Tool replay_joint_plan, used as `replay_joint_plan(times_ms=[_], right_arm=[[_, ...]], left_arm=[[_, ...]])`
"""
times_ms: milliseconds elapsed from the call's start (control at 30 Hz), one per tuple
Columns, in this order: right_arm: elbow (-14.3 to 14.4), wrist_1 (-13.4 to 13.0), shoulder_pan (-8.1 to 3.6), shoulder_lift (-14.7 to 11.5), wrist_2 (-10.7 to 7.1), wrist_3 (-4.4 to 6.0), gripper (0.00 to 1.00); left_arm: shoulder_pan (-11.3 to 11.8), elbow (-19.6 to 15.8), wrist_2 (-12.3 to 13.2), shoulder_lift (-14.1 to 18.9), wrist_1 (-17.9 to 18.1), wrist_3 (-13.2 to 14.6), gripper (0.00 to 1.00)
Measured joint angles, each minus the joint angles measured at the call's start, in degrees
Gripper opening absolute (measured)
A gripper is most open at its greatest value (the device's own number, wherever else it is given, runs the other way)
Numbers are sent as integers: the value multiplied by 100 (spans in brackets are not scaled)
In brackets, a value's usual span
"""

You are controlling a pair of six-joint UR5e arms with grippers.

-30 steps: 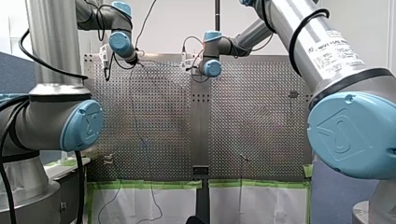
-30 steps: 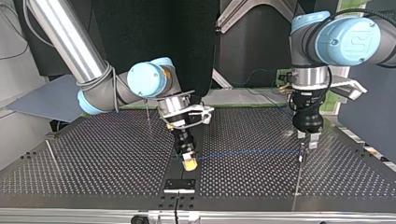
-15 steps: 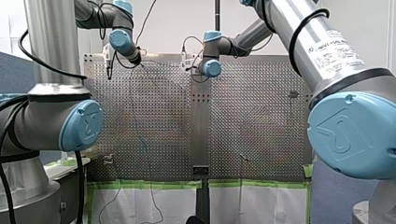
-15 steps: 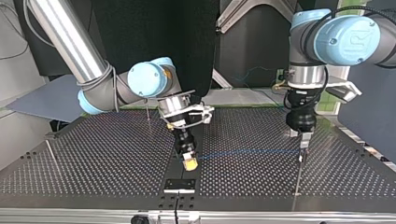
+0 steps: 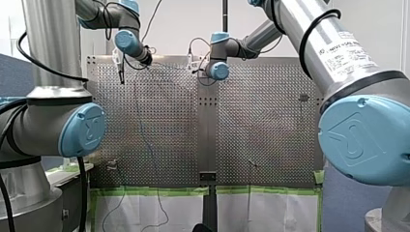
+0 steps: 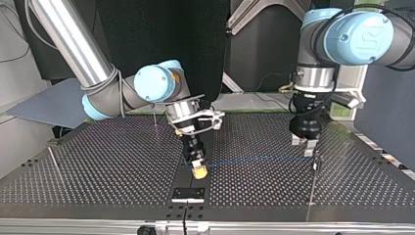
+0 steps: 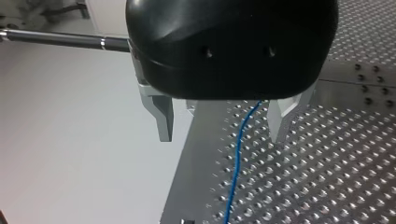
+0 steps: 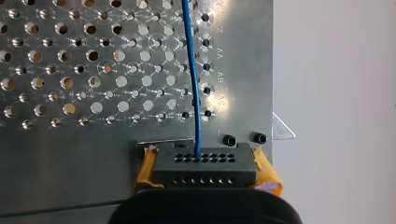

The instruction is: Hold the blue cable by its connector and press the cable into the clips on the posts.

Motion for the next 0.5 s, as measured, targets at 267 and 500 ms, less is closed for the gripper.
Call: replay_joint_plan(times_ms=[267, 500], right_arm=[[-1, 10, 3, 2, -5, 0, 0], [0, 16, 9, 2, -2, 0, 0]], left_arm=[[-167, 165, -313, -326, 180, 130, 100], [-249, 271, -656, -545, 505, 289, 100]])
